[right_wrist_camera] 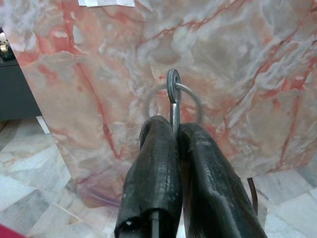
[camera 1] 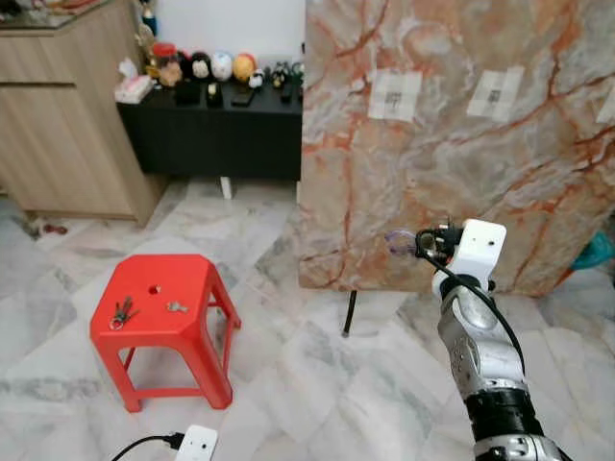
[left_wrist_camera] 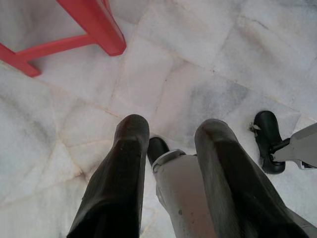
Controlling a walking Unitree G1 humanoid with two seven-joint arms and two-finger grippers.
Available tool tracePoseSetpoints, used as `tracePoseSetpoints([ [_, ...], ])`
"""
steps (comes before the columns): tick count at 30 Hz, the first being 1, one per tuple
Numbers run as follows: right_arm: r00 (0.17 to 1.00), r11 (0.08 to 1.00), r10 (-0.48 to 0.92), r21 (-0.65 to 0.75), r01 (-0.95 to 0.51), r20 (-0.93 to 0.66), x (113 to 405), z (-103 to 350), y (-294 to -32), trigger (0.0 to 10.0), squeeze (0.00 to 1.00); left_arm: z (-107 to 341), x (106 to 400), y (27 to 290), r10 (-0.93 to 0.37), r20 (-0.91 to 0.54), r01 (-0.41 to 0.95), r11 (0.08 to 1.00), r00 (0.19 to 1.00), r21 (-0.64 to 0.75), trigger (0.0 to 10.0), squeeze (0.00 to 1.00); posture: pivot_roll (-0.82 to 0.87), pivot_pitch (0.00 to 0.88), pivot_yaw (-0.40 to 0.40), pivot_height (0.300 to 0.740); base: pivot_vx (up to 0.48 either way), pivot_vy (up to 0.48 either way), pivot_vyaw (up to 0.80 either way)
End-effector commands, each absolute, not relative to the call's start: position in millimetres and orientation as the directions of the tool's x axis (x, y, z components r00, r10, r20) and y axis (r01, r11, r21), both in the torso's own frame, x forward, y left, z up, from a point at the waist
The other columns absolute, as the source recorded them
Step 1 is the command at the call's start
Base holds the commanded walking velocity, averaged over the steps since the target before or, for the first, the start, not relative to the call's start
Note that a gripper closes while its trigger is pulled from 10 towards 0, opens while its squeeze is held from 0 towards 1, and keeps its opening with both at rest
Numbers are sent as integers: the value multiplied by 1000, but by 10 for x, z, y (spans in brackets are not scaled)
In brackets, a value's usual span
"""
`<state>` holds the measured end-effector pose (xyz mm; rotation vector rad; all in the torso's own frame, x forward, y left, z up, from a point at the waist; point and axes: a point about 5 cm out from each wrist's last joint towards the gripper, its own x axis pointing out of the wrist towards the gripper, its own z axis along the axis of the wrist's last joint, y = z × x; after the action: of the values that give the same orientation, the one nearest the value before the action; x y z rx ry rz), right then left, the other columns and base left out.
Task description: Hang keys on a hook
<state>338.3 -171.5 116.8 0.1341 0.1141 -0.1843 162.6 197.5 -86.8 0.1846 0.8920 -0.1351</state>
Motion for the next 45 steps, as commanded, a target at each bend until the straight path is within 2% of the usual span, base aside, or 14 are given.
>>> tracePoseSetpoints([
  [1,980,976,-169,121,182,-105,3405,1209,-1682,10000,0,-901,1557,1979,-42,-800,195,976,598,95,10000,0,26,0,-49,740,0,0,0],
  [22,981,974,-170,131,182,-98,3419,1228,-1689,10000,0,-935,1457,2048,-23,-824,184,978,566,99,10000,0,19,0,-48,740,0,0,0],
  [45,981,974,-172,133,183,-94,3423,1236,-1683,10000,0,-945,1444,2036,-19,-830,180,979,558,99,10000,0,17,0,-46,740,271,0,0],
])
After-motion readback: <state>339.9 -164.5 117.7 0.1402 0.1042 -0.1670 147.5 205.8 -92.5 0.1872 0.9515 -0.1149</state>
